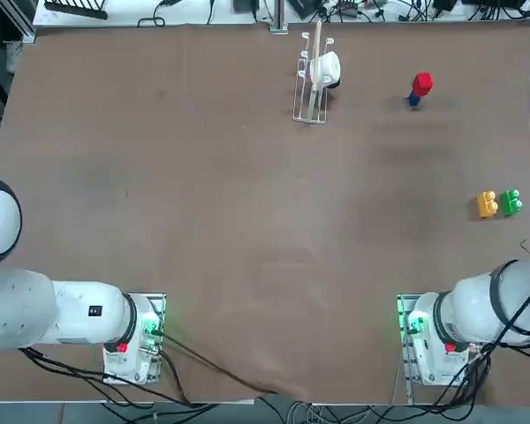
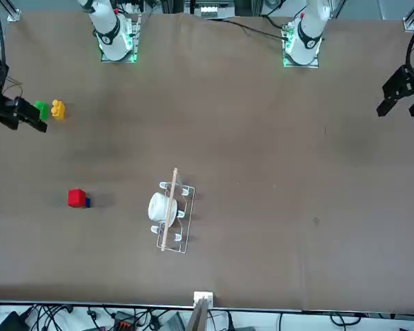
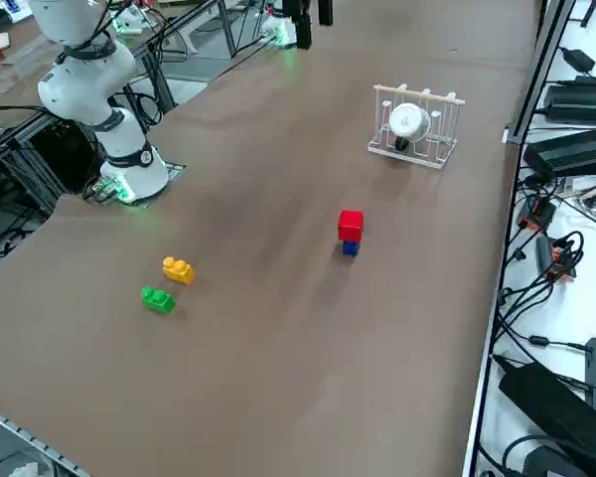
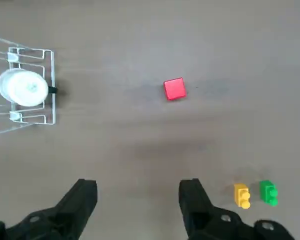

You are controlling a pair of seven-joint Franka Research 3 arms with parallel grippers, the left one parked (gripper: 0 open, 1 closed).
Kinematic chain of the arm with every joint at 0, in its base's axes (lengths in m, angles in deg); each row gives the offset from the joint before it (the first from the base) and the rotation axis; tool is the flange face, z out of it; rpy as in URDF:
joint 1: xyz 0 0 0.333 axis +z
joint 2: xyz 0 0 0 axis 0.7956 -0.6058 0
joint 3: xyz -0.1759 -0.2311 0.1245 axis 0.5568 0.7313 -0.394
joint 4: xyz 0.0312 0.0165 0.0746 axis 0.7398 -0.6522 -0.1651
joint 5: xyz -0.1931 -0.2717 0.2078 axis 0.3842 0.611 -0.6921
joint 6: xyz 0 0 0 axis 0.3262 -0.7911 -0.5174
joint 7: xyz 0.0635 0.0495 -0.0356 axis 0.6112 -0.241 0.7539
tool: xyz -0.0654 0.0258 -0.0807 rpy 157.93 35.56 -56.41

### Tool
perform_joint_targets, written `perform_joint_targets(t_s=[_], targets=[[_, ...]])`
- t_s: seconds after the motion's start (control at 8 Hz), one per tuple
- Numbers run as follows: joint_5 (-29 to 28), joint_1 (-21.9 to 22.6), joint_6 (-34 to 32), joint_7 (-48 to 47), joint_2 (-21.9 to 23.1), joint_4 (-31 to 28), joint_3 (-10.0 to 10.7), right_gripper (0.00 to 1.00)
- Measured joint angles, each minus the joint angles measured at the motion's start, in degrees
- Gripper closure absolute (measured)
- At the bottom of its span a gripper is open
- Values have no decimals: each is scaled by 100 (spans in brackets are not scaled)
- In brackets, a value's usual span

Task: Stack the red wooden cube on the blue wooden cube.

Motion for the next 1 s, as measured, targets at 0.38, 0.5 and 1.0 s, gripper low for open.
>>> perform_joint_targets(t_s=[0.38,0.5,1.0], targets=[[24,-22,-30,-294,10,0,0,0],[24,-47,-33,-285,10,-2,1,0],[48,-105,-50,263,19,-1,47,0]])
